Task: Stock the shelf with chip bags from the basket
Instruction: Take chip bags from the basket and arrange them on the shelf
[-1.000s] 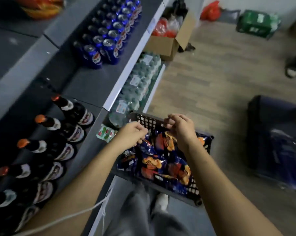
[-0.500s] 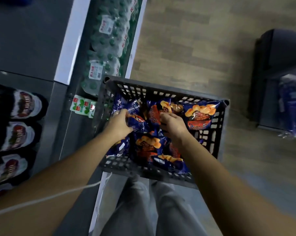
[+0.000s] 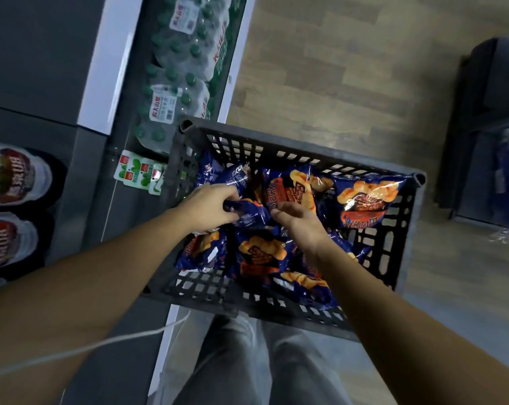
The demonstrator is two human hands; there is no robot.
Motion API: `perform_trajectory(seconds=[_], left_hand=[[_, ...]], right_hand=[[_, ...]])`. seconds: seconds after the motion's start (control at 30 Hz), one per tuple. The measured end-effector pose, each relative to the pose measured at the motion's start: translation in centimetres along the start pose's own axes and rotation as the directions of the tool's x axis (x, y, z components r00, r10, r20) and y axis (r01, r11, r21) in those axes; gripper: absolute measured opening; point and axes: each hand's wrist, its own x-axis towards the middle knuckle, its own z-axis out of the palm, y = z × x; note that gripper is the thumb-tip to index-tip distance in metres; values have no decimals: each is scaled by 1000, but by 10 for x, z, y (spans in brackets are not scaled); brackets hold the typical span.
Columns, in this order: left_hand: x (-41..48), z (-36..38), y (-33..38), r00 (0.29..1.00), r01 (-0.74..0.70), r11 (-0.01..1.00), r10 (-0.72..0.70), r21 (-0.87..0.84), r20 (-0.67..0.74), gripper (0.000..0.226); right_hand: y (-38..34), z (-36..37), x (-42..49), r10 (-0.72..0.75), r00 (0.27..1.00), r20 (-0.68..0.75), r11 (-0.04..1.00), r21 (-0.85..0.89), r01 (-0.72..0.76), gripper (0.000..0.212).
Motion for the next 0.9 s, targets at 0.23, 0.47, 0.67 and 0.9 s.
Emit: perform_trajectory(seconds=[0.23,0.47,0.67,0.9], left_hand=[[-46,-63,48,995,-94,968,80,-232,-66,20],[-108,-128,107,963,-190,943,126,-273,-237,23],[-177,-168,136,860,-286,838,11,-464,-510,38],[-290,-169,153,626,-528,567,-245,-633,-741,91]], right_hand=[[-41,-2,-33,-333,939,85,889,-304,343,82],[-93,-21,-82,-427,873,237,849,-227,477,57],[-133,-17,-138,-598,775,204,787,-28,616,43],[-187,13,-227,-776,602,189,628,144,765,29]])
